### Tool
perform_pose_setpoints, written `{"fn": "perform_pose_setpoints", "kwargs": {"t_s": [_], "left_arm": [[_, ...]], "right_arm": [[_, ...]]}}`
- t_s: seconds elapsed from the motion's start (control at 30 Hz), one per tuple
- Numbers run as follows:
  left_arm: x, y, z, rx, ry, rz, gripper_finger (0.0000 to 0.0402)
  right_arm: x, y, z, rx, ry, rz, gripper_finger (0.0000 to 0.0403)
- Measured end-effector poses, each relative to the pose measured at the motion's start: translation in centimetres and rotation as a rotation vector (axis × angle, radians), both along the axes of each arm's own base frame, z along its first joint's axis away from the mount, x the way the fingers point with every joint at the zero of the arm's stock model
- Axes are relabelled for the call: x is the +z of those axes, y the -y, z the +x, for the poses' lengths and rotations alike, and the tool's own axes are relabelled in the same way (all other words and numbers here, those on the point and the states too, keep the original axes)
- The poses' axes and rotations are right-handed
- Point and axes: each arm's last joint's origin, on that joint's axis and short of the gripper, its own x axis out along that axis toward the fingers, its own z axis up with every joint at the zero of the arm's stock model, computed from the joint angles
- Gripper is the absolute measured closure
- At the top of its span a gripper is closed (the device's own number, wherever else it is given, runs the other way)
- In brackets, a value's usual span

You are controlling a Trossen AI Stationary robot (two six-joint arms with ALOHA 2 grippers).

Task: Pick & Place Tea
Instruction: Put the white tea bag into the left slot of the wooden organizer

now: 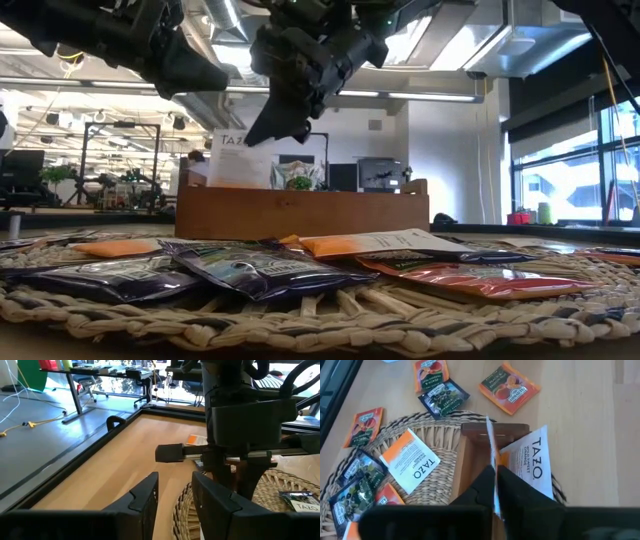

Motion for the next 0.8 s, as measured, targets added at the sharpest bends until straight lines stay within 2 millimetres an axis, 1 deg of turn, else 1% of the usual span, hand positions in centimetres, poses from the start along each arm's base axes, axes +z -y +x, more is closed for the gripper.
{"fn": "perform_pose_setpoints", "kwargs": {"t_s": [0.2, 0.3, 0.4, 0.47, 0.57, 0.7, 0.8], "left_arm": [[0.0, 0.0, 0.0, 0.000, 0.000, 0.000, 0.0284], [0.0, 0.0, 0.0, 0.000, 0.000, 0.000, 0.0284], [0.0, 0.0, 0.0, 0.000, 0.000, 0.000, 0.0287], [0.0, 0.0, 0.0, 0.000, 0.001, -0.003, 0.0287], [0.0, 0.2, 0.1, -0.068, 0.017, -0.053, 0.0285], [0.0, 1.2, 0.3, -0.323, 0.015, -0.103, 0.0284], [-0.2, 2.1, 0.5, -0.374, -0.003, -0.098, 0.0285]], "right_arm": [[0.0, 0.0, 0.0, 0.006, 0.003, -0.012, 0.0343], [0.1, 0.2, -0.1, -0.040, -0.003, -0.067, 0.0328], [1.0, 0.6, -0.4, -0.087, 0.004, -0.138, 0.0319], [1.9, 0.8, -0.8, -0.091, 0.016, -0.155, 0.0318], [3.8, 0.8, -2.0, -0.091, 0.008, -0.163, 0.0317], [6.9, 0.7, -4.6, -0.109, -0.014, -0.218, 0.0317], [7.8, 1.1, -7.0, -0.127, 0.002, -0.222, 0.0317]]}}
